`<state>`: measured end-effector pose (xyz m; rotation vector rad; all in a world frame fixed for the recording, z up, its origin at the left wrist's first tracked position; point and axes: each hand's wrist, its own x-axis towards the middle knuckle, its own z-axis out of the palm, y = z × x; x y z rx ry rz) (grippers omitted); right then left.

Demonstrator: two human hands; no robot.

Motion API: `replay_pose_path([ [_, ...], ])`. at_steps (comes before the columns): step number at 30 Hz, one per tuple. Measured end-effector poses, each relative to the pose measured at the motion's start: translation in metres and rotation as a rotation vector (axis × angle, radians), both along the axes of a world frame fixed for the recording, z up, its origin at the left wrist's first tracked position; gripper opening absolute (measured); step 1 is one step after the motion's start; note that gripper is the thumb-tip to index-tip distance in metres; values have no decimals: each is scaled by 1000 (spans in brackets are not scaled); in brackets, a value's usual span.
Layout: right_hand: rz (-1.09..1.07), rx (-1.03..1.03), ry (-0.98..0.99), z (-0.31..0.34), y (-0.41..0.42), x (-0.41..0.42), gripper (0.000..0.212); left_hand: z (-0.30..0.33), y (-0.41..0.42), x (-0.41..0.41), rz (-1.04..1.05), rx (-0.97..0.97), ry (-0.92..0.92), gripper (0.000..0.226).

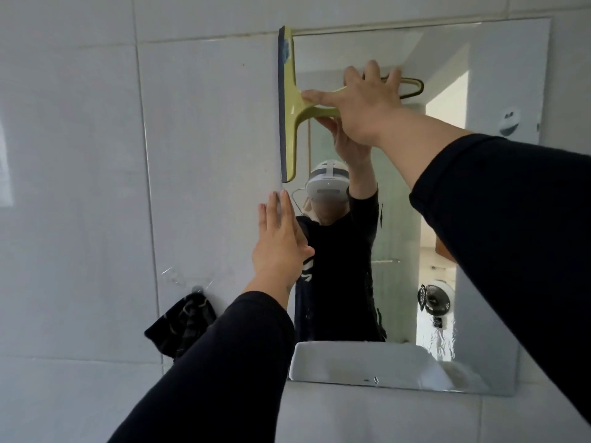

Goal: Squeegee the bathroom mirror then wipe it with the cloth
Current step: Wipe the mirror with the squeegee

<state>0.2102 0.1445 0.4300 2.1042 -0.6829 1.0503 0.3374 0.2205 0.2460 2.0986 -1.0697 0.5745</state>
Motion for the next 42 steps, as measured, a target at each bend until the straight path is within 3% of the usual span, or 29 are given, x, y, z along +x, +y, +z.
replay_pose_path([
  [19,-135,95,45,-10,-28,-63,66,5,0,-12,48,58,55,113],
  [25,-144,99,65,-8,-26,-67,57,4,1,-11,80,83,41,114],
  [42,-188,136,53,-12,-44,-107,62,4,-5,-22,155,47,62,109],
])
